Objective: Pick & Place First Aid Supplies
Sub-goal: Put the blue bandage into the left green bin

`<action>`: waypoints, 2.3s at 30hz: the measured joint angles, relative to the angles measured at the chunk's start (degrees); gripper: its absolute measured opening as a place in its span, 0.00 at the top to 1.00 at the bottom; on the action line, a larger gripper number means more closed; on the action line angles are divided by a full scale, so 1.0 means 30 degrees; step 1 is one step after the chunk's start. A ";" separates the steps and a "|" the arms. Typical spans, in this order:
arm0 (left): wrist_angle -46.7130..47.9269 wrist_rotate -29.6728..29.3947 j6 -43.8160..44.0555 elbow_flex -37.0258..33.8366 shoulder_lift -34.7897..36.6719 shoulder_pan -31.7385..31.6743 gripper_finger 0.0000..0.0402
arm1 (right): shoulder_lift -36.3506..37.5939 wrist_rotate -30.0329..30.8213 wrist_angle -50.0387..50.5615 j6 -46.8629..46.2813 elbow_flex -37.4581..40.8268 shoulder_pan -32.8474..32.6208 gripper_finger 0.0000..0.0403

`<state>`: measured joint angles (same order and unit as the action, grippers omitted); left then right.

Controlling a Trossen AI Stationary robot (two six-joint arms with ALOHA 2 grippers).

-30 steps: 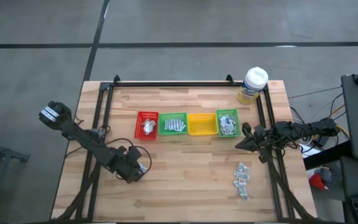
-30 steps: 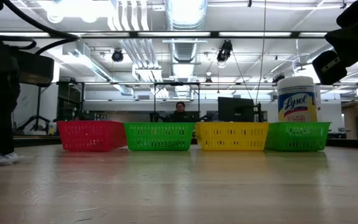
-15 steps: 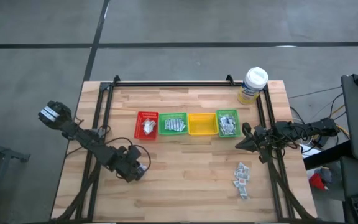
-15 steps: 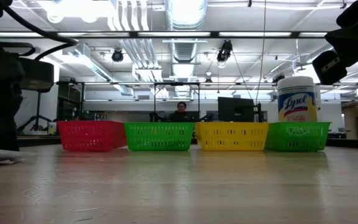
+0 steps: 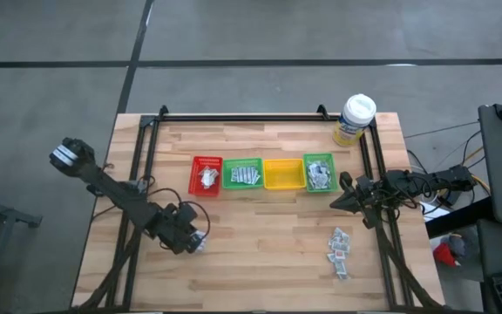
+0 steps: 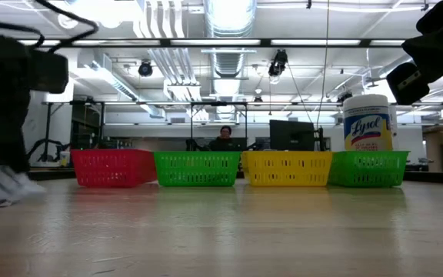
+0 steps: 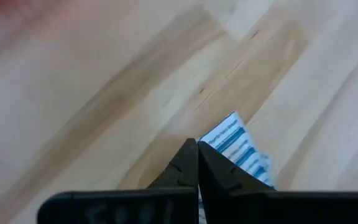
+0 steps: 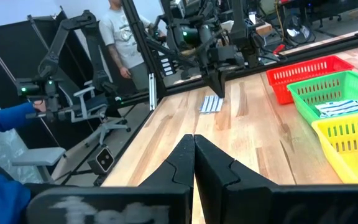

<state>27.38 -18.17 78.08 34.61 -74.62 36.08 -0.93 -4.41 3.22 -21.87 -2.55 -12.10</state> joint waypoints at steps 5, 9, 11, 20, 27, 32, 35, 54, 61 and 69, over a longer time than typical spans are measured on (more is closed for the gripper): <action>0.1130 -0.1425 -0.0099 0.0342 0.1181 0.0005 1.00 | 0.0000 0.0003 0.0000 0.0000 0.0000 0.0000 0.98; 0.0817 -0.3772 -0.0860 0.0350 0.2172 0.0005 1.00 | 0.0000 0.0001 0.0000 -0.0007 0.0000 0.0004 0.98; 0.0356 -0.5183 -0.1577 0.0350 0.2646 0.0005 1.00 | -0.0015 0.0003 -0.0005 -0.0015 0.0002 0.0005 0.98; -0.3874 -1.1424 -0.6155 0.0357 0.3732 -0.0077 1.00 | -0.0015 0.0003 -0.0007 -0.0007 0.0036 0.0004 0.98; -0.8712 -1.3535 -1.0480 0.0357 0.3228 -0.1373 1.00 | -0.0015 0.0009 0.0000 -0.0007 0.0036 0.0006 0.98; -1.2940 -1.3339 -1.5057 0.0365 0.2244 -0.3275 1.00 | -0.0007 0.0010 -0.0007 0.0000 0.0036 0.0001 0.98; -1.5116 -1.2204 -1.7419 0.0425 0.1389 -0.4765 1.00 | -0.0007 0.0010 -0.0003 0.0000 0.0036 0.0007 0.98; -1.6575 -0.5487 -1.7695 0.3101 -0.3477 -1.2558 1.00 | 0.0007 0.0006 -0.0003 0.0867 0.0036 0.0007 0.98; -1.5583 -0.3649 -1.5033 0.3147 -0.4582 -1.4375 1.00 | -0.0077 0.0003 0.0286 0.1234 0.0036 0.0007 0.98; -1.2936 -0.3218 -1.3490 0.3177 -0.4954 -1.5089 1.00 | -0.0124 -0.0019 0.0270 0.1433 0.0036 0.0007 0.98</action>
<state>-11.43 -27.82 37.61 44.14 -89.49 -9.18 -1.30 -4.47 4.03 -17.57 -2.44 -12.08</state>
